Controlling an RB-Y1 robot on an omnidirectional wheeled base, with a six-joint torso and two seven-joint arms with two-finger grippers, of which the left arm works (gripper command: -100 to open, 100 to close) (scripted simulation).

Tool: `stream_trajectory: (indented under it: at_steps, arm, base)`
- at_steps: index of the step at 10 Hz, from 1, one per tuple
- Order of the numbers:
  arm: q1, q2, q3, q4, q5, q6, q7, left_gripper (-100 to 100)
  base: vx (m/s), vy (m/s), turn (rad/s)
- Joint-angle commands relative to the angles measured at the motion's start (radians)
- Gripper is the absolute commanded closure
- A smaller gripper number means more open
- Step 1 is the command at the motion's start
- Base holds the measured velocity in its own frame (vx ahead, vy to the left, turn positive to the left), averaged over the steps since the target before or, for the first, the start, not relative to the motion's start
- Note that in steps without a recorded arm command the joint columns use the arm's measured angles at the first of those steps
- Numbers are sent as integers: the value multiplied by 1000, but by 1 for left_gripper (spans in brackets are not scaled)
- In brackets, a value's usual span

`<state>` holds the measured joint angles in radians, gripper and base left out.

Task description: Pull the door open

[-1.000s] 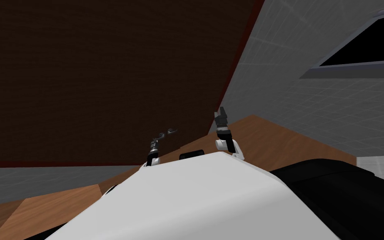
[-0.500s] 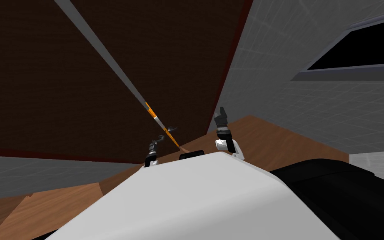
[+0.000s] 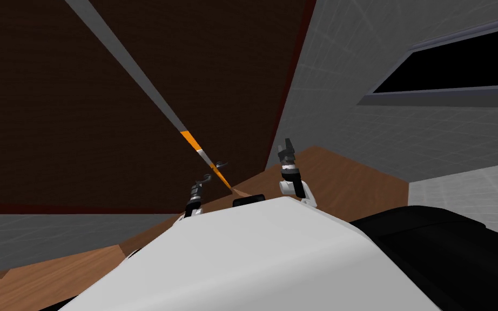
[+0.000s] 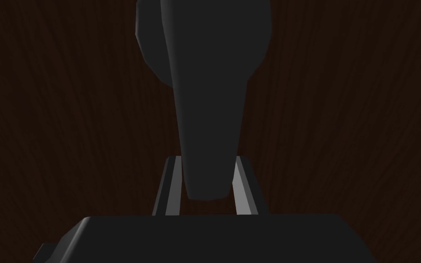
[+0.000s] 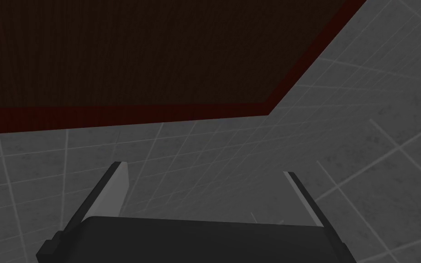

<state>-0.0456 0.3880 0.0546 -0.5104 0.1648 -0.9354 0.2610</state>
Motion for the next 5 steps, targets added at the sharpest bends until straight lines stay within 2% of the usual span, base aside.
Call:
stream_trajectory:
  at_steps: [1, 2, 3, 4, 5]
  arm:
    - [9, -7, -29, -7, -16, -18, 24, 100]
    - [9, -7, -44, -10, -24, -28, 38, 100]
    - [9, -7, -44, -10, -24, -28, 38, 100]
    - [9, -7, -44, -29, -24, -28, 38, 100]
    - [9, -7, -44, -10, -24, -28, 38, 100]
  base:
    - [-195, 48, -168]
    - [-207, 63, -146]
    - [-137, 52, -72]
    - [-48, 19, 1]
    - [9, 1, 16]
